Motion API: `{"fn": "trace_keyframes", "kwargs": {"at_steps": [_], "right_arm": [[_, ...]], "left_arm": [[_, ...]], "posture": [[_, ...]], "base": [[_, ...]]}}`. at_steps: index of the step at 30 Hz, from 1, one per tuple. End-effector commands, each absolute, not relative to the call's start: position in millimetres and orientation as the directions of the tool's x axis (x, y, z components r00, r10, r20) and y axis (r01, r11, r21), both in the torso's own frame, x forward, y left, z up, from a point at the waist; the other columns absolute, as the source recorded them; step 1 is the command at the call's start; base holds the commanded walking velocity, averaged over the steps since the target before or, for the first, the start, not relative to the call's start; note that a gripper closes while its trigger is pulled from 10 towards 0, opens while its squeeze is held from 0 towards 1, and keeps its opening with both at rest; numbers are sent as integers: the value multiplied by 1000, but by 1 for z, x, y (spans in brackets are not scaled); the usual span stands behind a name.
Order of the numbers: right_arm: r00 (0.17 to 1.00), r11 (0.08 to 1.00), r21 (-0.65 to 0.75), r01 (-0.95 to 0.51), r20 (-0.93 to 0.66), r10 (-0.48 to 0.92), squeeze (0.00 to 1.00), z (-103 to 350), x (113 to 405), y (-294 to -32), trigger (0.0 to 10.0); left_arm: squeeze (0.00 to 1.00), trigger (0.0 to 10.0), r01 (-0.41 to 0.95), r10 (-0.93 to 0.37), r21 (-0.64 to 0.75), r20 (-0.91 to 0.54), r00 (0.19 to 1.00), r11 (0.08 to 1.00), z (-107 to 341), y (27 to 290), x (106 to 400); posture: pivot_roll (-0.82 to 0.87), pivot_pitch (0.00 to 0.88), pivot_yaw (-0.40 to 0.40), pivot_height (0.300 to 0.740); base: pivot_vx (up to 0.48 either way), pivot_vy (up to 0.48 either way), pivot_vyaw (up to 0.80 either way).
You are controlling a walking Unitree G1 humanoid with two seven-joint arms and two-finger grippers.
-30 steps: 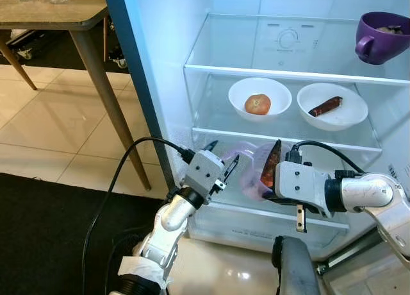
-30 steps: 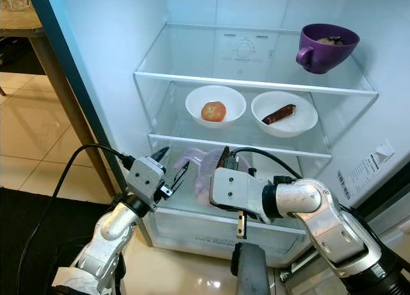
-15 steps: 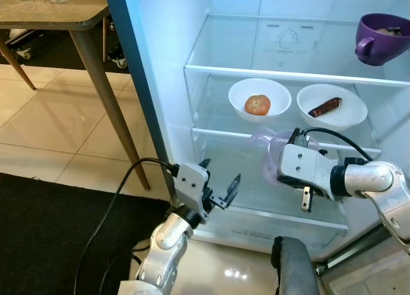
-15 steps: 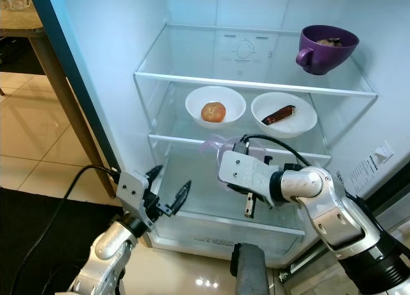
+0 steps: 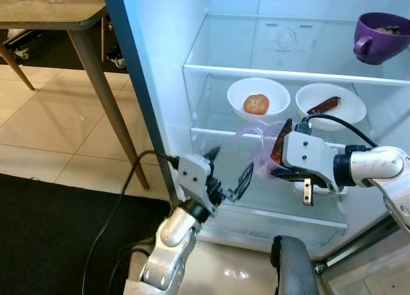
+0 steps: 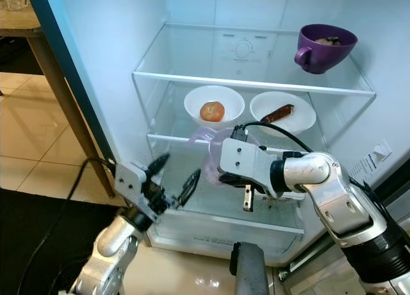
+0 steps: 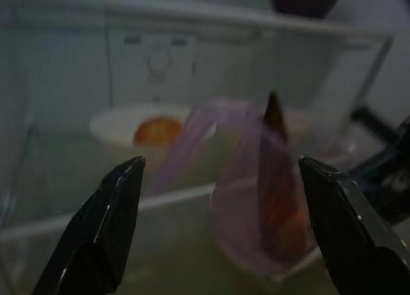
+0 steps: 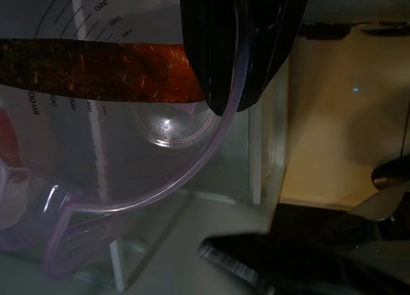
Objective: Restocking fridge
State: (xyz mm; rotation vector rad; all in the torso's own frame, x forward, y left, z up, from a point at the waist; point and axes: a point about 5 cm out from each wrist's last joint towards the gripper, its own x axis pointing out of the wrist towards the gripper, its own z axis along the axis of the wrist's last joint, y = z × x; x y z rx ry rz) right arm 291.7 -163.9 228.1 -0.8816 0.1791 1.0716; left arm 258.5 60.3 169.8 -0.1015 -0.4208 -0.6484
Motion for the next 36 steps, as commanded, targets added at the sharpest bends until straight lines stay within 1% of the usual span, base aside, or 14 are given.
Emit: {"fn": "trace_keyframes", "kwargs": {"at_steps": [1,4,9,13,17,21,22,23,24,27,31,34,35,36], "right_arm": [[530,169,-624,-763,-452,717,0,259,290,-164,0],[504,143,-646,-749,-418,756,0,271,287,-159,0],[490,129,-687,-715,-361,793,0,289,286,-156,0],[495,152,-714,-684,-301,815,0,297,289,-153,0],[507,203,-710,-674,-245,826,0,292,295,-144,0],[534,344,-629,-698,-137,834,0,275,304,-132,0],[534,365,-601,-711,-125,836,0,270,304,-130,0],[531,380,-570,-728,-119,839,0,262,303,-127,0],[531,380,-570,-728,-119,839,0,262,303,-127,0],[497,404,-473,-783,-85,864,0,245,298,-118,0],[480,422,-421,-803,-38,876,0,241,295,-113,0],[469,485,-354,-800,135,873,0,258,295,-108,0],[469,485,-354,-800,135,873,0,258,295,-108,0],[466,502,-346,-792,188,865,0,268,295,-108,0]], "left_arm": [[0,10000,609,-577,59,402,711,791,172,58,257],[0,10000,617,-595,96,413,689,781,179,57,255],[0,10000,627,-612,107,395,685,771,176,57,250],[0,10000,617,-607,106,367,705,780,169,58,248],[0,10000,602,-598,103,335,728,792,162,60,249],[0,10000,584,-582,95,309,753,806,156,64,251],[0,10000,582,-580,96,306,755,808,156,64,251],[0,10000,580,-579,97,304,756,809,156,65,251],[0,10000,580,-579,97,304,756,809,156,65,251],[0,10000,577,-577,100,301,759,811,155,65,251],[0,10000,575,-576,101,300,761,812,155,65,251],[0,10000,572,-573,103,299,763,814,155,65,251],[0,10000,572,-573,103,299,763,814,155,65,251],[0,10000,571,-573,103,300,763,814,155,65,251]], "posture": [[-2,98,-17,369],[-5,97,-19,369],[-5,100,-18,369],[-6,102,-21,369],[-6,104,-21,369],[-5,106,-21,369],[-4,109,-18,369],[-4,109,-18,369],[-4,109,-18,369],[-4,110,-19,369],[-4,110,-19,369],[-2,110,-20,369],[-2,110,-20,369],[-2,110,-20,369]], "base": [[0,0,0],[0,0,0],[0,0,0],[0,0,0],[0,0,0],[0,0,0],[0,0,0],[0,0,0],[0,0,0],[0,0,0],[0,0,0],[0,0,0],[0,0,0],[0,0,0]]}}
